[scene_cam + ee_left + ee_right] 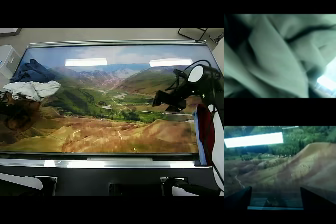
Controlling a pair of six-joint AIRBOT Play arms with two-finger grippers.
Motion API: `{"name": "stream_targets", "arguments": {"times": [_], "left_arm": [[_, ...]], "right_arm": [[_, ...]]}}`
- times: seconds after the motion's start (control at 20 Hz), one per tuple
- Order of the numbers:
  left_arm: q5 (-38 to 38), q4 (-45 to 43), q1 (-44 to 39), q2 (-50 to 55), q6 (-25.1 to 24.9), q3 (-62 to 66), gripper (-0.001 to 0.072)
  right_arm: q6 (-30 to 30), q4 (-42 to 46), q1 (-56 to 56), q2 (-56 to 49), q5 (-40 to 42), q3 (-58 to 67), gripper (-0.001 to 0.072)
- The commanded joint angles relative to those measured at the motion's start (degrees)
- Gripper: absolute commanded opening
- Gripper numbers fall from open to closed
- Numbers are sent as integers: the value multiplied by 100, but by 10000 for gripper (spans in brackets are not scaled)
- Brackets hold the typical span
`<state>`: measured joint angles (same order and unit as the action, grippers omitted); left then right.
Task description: Fold the clothes and pants, and hang the long-sleeved shirts on hangers.
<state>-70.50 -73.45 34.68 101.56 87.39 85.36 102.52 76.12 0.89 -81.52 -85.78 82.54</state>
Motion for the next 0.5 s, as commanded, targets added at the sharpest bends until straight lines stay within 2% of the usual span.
{"name": "stream_targets", "arguments": {"times": [0.0, 0.1, 0.25, 0.35, 0.45], "left_arm": [[-225, -125, 24, -155, -26, 39, 21], [203, 184, 24, -817, -26, 205, 20], [1209, 1268, -138, -2406, -118, 258, 20], [1598, 1451, -614, -3521, -223, 245, 20], [1786, 1453, -1423, -4492, -363, 149, 20]], "right_arm": [[35, -52, 4, -4, -345, -2, 676], [39, -70, 4, -4, -334, -2, 676], [210, -76, 4, -4, -330, -2, 676], [214, -192, 2, -4, -334, -2, 675], [210, -350, 4, -4, -385, -2, 676]]}}
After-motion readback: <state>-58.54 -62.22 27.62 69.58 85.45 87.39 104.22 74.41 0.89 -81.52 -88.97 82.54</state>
